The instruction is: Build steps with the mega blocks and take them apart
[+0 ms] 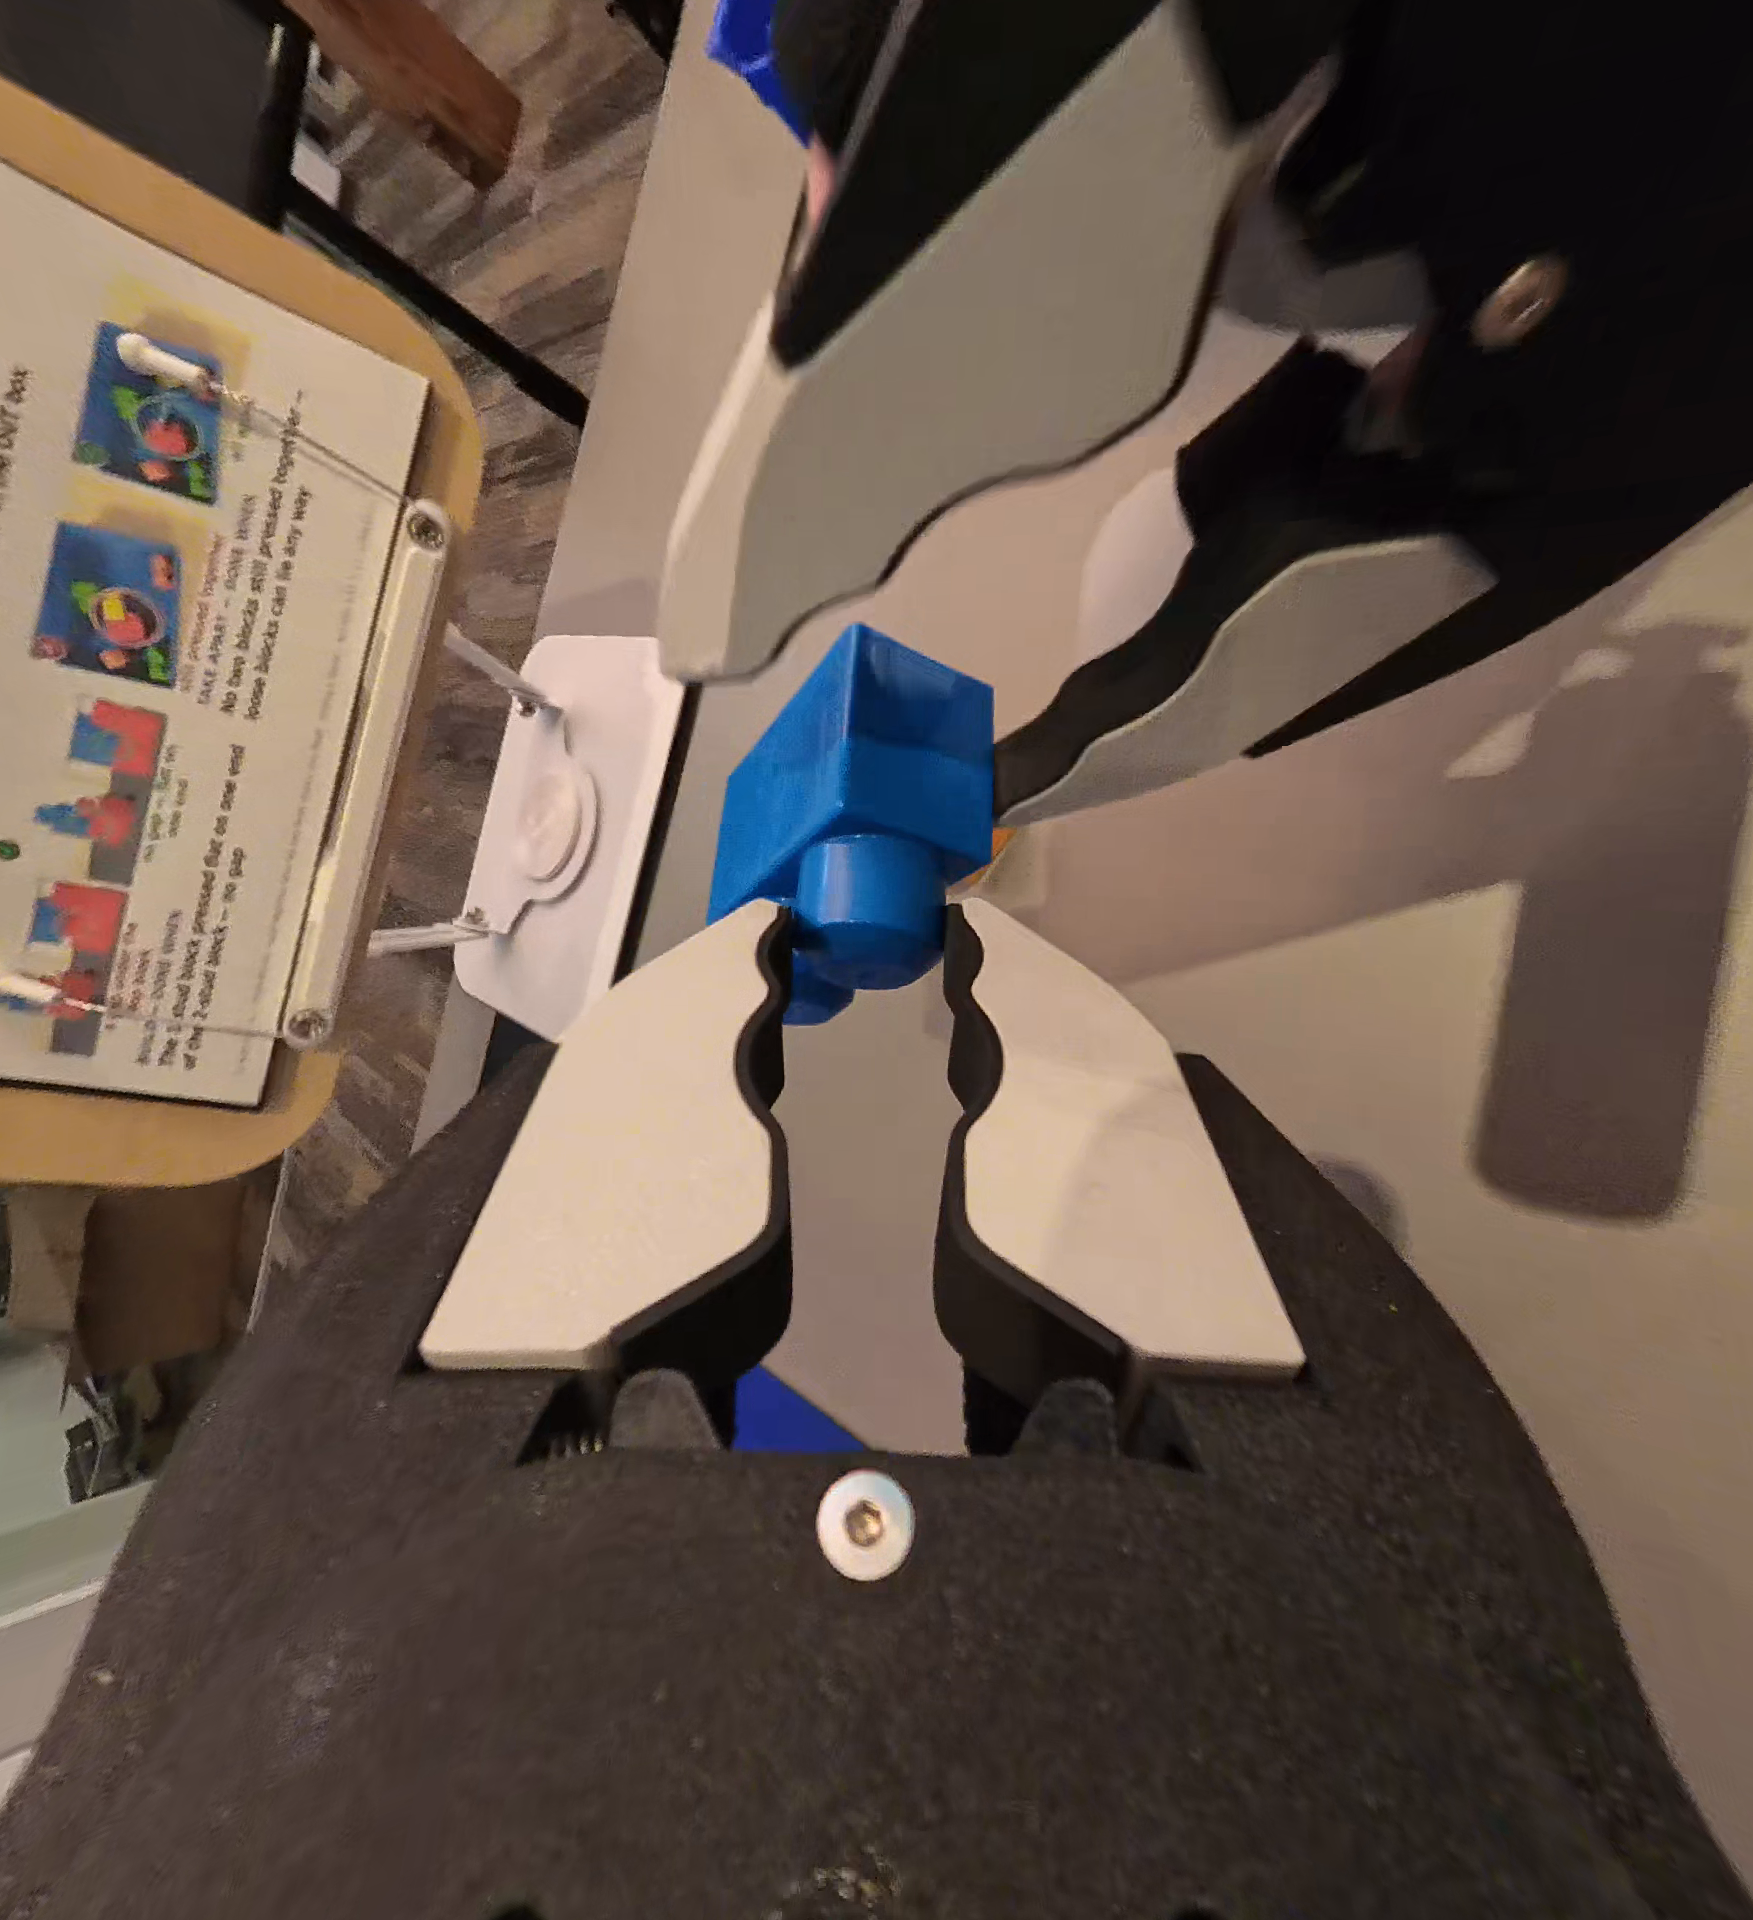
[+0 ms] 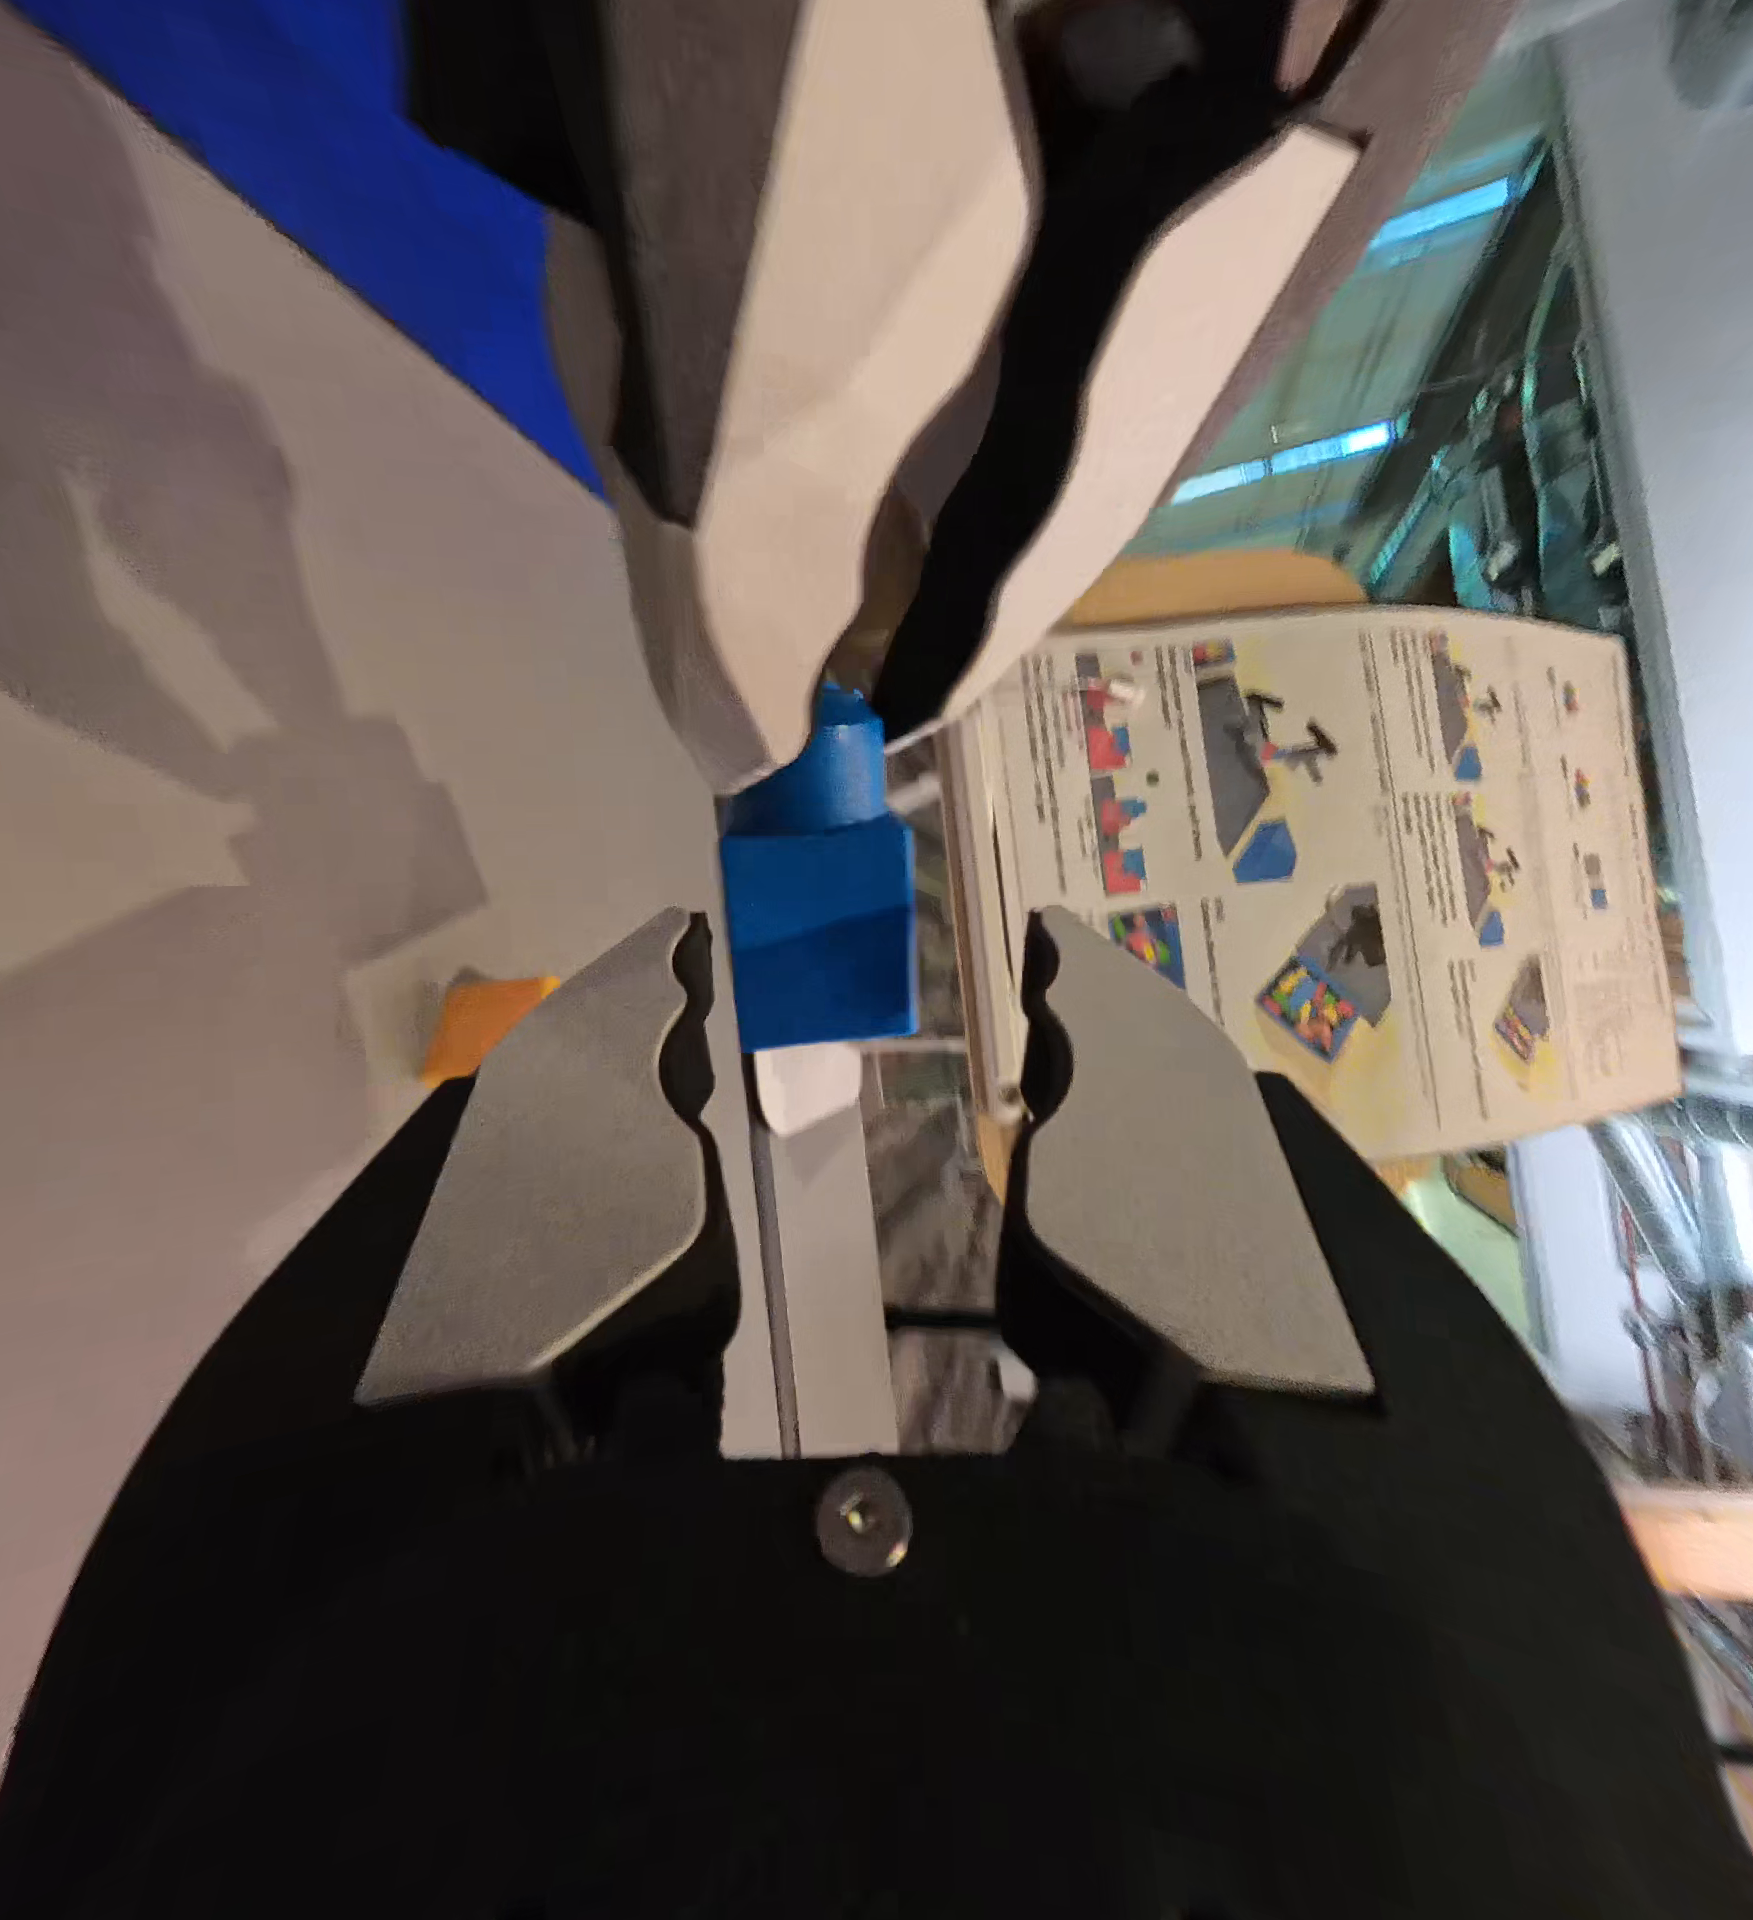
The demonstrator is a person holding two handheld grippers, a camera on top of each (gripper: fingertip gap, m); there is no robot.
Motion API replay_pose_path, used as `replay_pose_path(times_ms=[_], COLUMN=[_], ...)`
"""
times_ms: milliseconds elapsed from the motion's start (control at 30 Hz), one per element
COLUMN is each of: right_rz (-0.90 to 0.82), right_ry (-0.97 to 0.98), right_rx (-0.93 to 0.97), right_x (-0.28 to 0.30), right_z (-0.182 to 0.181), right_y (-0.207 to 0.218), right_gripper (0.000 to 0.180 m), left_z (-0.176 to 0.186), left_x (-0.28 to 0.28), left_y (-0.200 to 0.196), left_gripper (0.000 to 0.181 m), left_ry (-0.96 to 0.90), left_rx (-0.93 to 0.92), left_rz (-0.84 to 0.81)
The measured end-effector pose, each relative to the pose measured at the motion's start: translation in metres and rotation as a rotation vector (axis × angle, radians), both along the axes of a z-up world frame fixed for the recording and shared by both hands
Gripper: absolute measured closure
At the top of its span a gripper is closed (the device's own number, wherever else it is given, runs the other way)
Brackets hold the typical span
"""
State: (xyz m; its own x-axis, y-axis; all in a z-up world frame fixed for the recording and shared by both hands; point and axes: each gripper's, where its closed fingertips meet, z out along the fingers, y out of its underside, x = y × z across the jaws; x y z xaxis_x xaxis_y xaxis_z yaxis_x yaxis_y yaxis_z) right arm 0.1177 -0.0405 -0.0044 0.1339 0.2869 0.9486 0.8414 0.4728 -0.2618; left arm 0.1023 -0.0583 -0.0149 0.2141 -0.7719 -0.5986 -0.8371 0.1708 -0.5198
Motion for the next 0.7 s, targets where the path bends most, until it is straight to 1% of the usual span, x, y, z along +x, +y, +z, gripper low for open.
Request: replay_pose_path(times_ms=[33, 67, 100, 167, 200, 233, 300, 367, 400, 467, 533, 600, 700], right_rz=[-0.027, -0.035, -0.034, -0.025, -0.028, -0.027, 0.019, 0.116, 0.202, 0.398, 0.516, 0.572, 0.611], right_ry=[-0.031, -0.061, -0.068, -0.043, -0.017, 0.026, 0.162, 0.36, 0.47, 0.672, 0.81, 0.873, 0.918], right_rx=[-0.018, -0.047, -0.055, -0.06, -0.076, -0.092, -0.181, -0.371, -0.506, -0.8, -0.99, -1.08, -1.128], right_x=[0.002, 0.003, 0.004, 0.006, 0.008, 0.012, 0.016, 0.016, 0.011, 0.002, 0.001, 0.003, 0.004], right_z=[-0.006, -0.014, -0.017, -0.014, -0.011, -0.005, 0.007, 0.02, 0.027, 0.043, 0.057, 0.063, 0.065], right_y=[0.004, 0.005, 0.006, 0.007, 0.009, 0.011, 0.011, 0.003, -0.006, -0.029, -0.039, -0.042, -0.043], right_gripper=[0.122, 0.134, 0.142, 0.142, 0.142, 0.142, 0.142, 0.142, 0.142, 0.143, 0.143, 0.142, 0.143], left_z=[0.0, 0.0, 0.001, 0.005, 0.013, 0.019, 0.032, 0.049, 0.058, 0.073, 0.082, 0.08, 0.074], left_x=[0.004, 0.006, 0.007, 0.007, 0.004, 0.0, -0.007, -0.007, -0.003, 0.006, 0.01, 0.01, 0.014], left_y=[-0.001, -0.002, -0.001, 0.0, 0.004, 0.007, 0.009, 0.009, 0.005, -0.011, -0.024, -0.024, -0.023], left_gripper=[0.153, 0.153, 0.153, 0.151, 0.142, 0.134, 0.118, 0.103, 0.101, 0.112, 0.122, 0.122, 0.124], left_ry=[-0.005, -0.011, -0.014, -0.037, -0.058, -0.088, -0.205, -0.404, -0.521, -0.707, -0.796, -0.793, -0.768], left_rx=[0.008, 0.005, 0.007, 0.029, 0.063, 0.07, 0.018, -0.066, -0.122, -0.238, -0.305, -0.304, -0.304], left_rz=[-0.008, -0.01, -0.007, -0.016, -0.001, 0.012, 0.008, -0.029, -0.077, -0.22, -0.324, -0.326, -0.314])
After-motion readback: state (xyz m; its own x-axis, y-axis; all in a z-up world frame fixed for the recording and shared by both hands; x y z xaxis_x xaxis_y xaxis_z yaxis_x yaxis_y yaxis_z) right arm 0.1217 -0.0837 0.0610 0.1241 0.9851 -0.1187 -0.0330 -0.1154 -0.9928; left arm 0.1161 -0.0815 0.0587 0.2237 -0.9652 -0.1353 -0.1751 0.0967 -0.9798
